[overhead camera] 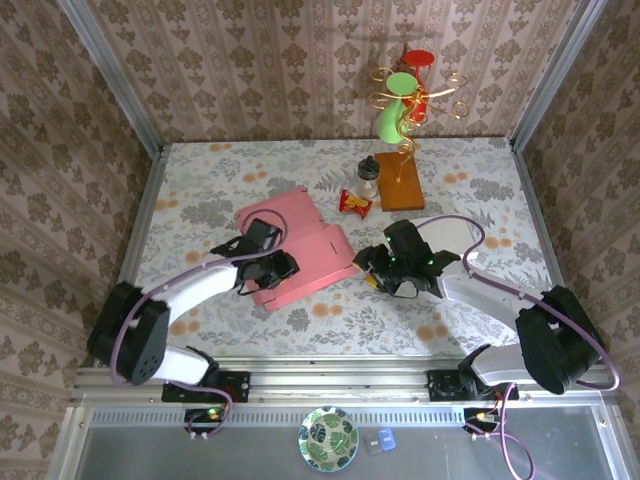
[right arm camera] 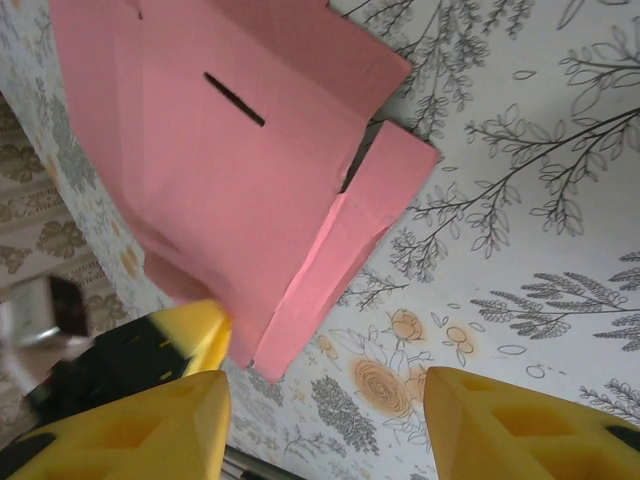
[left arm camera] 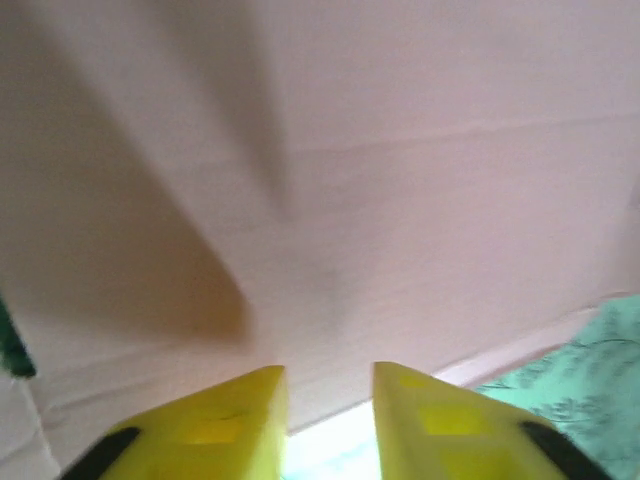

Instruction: Fold the paper box

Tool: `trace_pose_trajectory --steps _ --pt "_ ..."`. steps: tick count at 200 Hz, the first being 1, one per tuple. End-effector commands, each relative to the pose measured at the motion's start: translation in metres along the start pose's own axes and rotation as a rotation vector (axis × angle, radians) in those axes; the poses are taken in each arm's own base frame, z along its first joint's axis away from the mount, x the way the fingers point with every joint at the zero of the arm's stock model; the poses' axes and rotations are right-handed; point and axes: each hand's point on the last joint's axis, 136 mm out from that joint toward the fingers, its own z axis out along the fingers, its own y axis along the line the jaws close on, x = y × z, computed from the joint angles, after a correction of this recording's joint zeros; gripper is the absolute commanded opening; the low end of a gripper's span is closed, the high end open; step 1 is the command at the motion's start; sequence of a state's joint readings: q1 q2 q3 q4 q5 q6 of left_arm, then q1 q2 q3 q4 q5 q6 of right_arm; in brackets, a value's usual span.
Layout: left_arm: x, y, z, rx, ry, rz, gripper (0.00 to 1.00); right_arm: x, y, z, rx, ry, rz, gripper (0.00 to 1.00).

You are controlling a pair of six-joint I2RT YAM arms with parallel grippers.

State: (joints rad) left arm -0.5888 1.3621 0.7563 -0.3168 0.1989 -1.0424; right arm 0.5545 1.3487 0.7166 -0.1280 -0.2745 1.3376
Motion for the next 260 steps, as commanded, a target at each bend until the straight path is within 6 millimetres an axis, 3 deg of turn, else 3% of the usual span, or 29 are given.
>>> trace_pose_trajectory --steps 1,37,67,92,122,154,205,260 --pt "0.008 0.009 -0.026 -0.003 -0.034 -0.094 0.36 -0.017 0.016 0.001 -0.020 -0.074 -0.036 0.49" --pt "0.033 0.046 -0.037 0.046 -0.098 -0.358 0.38 -0.024 0.035 0.034 0.012 -0.016 -0.123 0.44" --pt "0.038 0.077 -0.042 0.039 -0.195 -0.485 0.39 -0.036 0.061 0.063 -0.035 0.001 -0.159 0.41" --pt "0.038 0.086 -0.033 0.084 -0.227 -0.559 0.39 -0.044 0.071 0.086 -0.044 0.009 -0.185 0.39" --pt "0.029 0.088 -0.032 0.093 -0.277 -0.575 0.40 -0.052 0.048 0.109 0.029 0.022 -0.179 0.38" --pt "0.026 0.085 -0.027 0.103 -0.286 -0.595 0.41 -0.046 0.018 0.117 0.076 0.040 -0.130 0.38" --pt "0.034 0.096 -0.026 0.085 -0.284 -0.681 0.42 -0.037 -0.009 0.112 0.026 0.012 0.074 0.37" --pt "0.048 0.105 -0.027 0.117 -0.295 -0.799 0.43 -0.030 -0.017 0.109 0.002 -0.010 0.192 0.37"
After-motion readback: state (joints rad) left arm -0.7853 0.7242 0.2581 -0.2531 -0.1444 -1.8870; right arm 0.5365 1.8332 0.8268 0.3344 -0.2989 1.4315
